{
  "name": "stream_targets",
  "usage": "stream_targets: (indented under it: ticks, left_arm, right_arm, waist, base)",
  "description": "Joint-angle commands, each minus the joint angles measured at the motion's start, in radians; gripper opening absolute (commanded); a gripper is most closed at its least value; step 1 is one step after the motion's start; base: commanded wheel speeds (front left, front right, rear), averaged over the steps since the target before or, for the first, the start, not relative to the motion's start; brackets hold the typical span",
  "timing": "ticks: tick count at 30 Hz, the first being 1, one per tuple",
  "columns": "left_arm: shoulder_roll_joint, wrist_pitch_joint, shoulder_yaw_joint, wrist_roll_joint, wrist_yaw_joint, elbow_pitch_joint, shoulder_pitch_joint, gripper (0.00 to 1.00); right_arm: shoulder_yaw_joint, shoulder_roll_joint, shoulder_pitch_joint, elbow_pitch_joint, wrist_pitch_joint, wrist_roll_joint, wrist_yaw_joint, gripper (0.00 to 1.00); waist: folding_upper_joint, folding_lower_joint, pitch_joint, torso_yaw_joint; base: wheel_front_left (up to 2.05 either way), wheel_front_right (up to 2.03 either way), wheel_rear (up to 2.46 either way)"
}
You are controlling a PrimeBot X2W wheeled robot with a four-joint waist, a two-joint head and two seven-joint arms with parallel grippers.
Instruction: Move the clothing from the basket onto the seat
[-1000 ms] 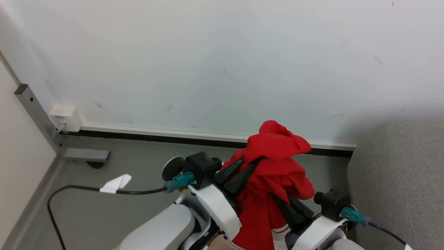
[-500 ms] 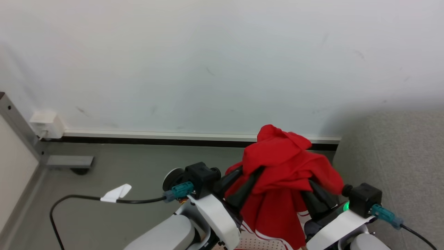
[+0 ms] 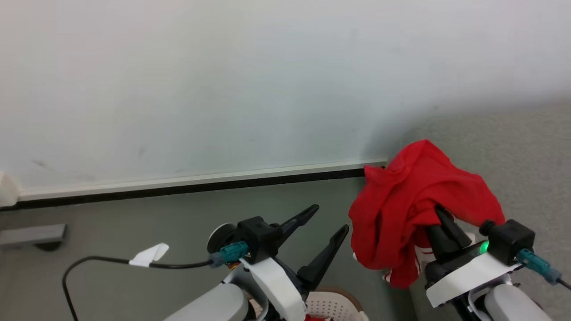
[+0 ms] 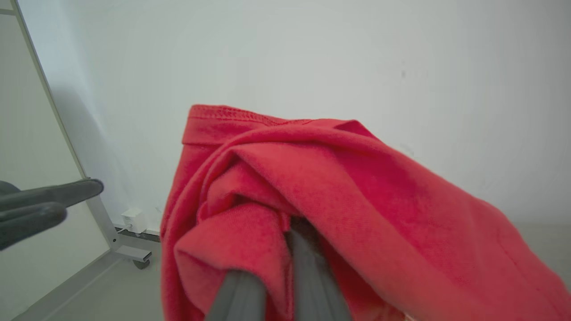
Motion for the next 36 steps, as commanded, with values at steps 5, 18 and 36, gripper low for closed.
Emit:
stream_targets:
  ticks: [5,18,36]
  left_arm:
    - [0.01,-0.012,-0.003,0.012,0.005,0.003,0.01,1.0]
    - [0.022,-0.036,0.001,0.058,0.002,0.026,0.009,1.0]
    - [0.011,-0.044,0.016,0.099,-0.027,0.038,-0.015,1.0]
  right_arm:
    - [-0.034,-0.031,-0.026,-0.024,0.0,-0.018,-0.002,0.0]
    - [-0.121,-0.045,-0.031,-0.091,0.0,-0.048,-0.002,0.0]
    - [-0.205,-0.049,-0.067,-0.147,0.0,-0.068,-0.002,0.0]
  waist:
    - [0.0,0.0,0.024,-0.114]
    - [0.0,0.0,0.074,-0.301]
    - [0.0,0.0,0.154,-0.347]
  base:
    - [0.0,0.0,0.0]
    - [0.0,0.0,0.0]
    - [0.0,0.0,0.0]
